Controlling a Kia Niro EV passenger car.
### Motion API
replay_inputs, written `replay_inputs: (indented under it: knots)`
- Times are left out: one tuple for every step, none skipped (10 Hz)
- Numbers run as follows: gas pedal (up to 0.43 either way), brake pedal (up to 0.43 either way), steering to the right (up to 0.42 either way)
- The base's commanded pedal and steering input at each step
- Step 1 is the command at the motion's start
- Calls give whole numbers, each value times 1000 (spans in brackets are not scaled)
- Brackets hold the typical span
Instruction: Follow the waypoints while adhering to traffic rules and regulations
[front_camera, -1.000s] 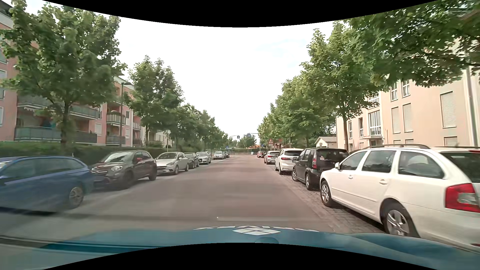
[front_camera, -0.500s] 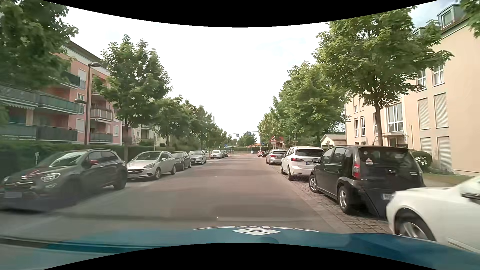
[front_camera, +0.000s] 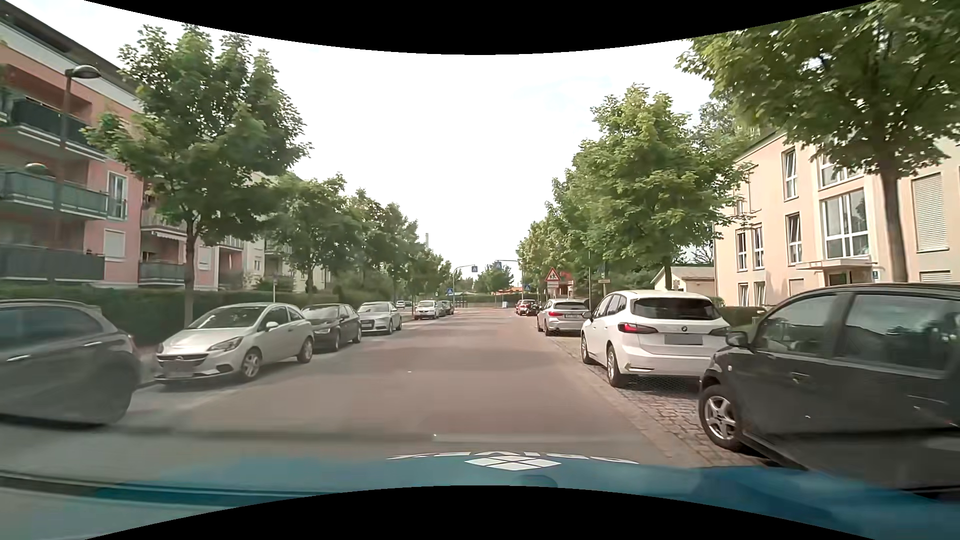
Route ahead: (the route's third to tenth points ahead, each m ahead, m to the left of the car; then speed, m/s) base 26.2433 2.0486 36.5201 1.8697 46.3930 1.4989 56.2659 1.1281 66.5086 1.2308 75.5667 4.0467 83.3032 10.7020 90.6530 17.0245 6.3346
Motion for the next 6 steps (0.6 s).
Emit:
replay_inputs:
  knots:
    - [150, 0, -2]
    - [150, 0, -2]
    - [150, 0, -2]
    - [150, 0, -1]
    - [150, 0, 0]
    - [150, 0, 1]
